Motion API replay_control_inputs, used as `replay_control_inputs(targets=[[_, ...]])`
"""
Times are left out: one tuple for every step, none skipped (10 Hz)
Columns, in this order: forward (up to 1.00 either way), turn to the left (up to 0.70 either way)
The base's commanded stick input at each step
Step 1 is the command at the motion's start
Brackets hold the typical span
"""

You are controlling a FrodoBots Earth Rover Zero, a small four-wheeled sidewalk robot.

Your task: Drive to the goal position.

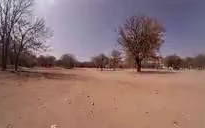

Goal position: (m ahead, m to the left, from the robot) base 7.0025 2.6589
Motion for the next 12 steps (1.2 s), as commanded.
replay_control_inputs(targets=[[1.0,0.03],[1.0,0.03],[1.0,0.03],[1.0,0.03],[1.0,0.03],[1.0,0.03],[1.0,0.03],[1.0,0.03],[1.0,0.03],[1.0,0.03],[1.0,0.03],[1.0,0.03]])
